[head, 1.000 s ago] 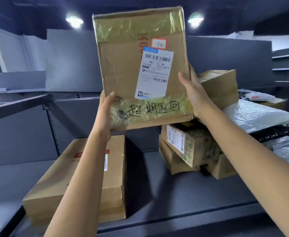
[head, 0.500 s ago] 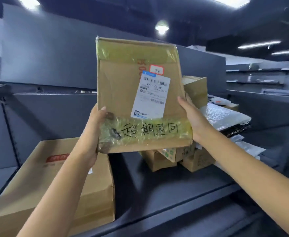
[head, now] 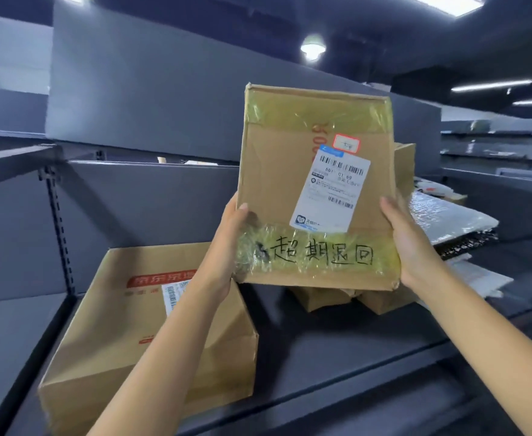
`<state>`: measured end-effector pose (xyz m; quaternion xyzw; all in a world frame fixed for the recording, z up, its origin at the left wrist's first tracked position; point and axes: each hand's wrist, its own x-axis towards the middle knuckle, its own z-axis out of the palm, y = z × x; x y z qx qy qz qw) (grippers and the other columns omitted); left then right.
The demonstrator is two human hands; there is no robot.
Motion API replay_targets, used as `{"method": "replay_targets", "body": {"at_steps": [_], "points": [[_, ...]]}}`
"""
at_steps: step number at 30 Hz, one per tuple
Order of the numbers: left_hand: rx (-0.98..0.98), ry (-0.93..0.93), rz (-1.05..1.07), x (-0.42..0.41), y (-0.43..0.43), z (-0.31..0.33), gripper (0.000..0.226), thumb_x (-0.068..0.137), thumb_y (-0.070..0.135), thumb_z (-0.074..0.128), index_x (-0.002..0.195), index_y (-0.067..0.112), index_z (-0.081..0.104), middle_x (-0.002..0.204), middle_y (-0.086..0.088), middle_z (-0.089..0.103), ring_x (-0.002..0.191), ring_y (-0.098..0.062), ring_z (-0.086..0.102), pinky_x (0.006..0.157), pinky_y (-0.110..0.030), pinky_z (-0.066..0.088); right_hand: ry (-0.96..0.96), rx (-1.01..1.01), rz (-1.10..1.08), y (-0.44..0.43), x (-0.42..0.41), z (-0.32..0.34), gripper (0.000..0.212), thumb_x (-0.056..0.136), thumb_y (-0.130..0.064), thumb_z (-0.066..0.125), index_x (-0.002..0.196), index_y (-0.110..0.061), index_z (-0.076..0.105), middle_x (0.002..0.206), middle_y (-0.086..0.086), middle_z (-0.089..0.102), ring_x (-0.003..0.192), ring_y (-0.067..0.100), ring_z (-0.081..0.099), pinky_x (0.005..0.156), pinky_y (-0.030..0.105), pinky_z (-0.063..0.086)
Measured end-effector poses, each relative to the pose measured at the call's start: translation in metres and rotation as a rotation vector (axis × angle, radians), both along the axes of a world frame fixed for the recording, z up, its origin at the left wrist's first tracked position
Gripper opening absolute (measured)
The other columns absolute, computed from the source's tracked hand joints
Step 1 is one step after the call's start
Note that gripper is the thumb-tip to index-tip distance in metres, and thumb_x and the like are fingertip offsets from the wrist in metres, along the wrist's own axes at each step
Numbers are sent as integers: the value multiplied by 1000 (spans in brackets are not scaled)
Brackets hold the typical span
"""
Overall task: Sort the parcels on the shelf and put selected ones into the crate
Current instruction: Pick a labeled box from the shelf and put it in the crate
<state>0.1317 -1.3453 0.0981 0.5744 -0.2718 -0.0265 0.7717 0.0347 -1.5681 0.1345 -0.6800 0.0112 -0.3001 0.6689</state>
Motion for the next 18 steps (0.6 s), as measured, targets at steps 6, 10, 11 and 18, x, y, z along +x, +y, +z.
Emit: {"method": "replay_targets", "body": {"at_steps": [6,10,11,18], "points": [[62,13,17,10,-16,-6,50,89,52,44,130,24,52,108,1,61,112,-26,59,101,-39,43,27,-86,-82,-12,7,-11,41,98,-45,39,138,-51,30,145,-14,43,134,12,40,112,49,32],[46,55,39,2,-19,-7,49,95,44,44,133,13,49,99,8,59,99,-16,55,84,-29,43,80,-161,-144,-12,3,-10,53,98,-49,37,147,-40,21,151,-12,36,138,13,35,114,46,29],[41,62,41,-2,-19,-7,44,97,41,43,131,14,50,99,8,58,100,-16,55,83,-29,43,84,-164,-158,-11,0,-10,54,98,-48,37,148,-38,20,151,-12,35,138,13,34,114,44,29],[84,49,56,-62,-19,-18,23,97,44,41,86,31,57,93,7,57,94,-19,52,80,-33,40,87,-133,-132,-11,-59,-22,52,101,-39,36,150,-34,18,153,-10,31,139,12,30,113,34,25]]}}
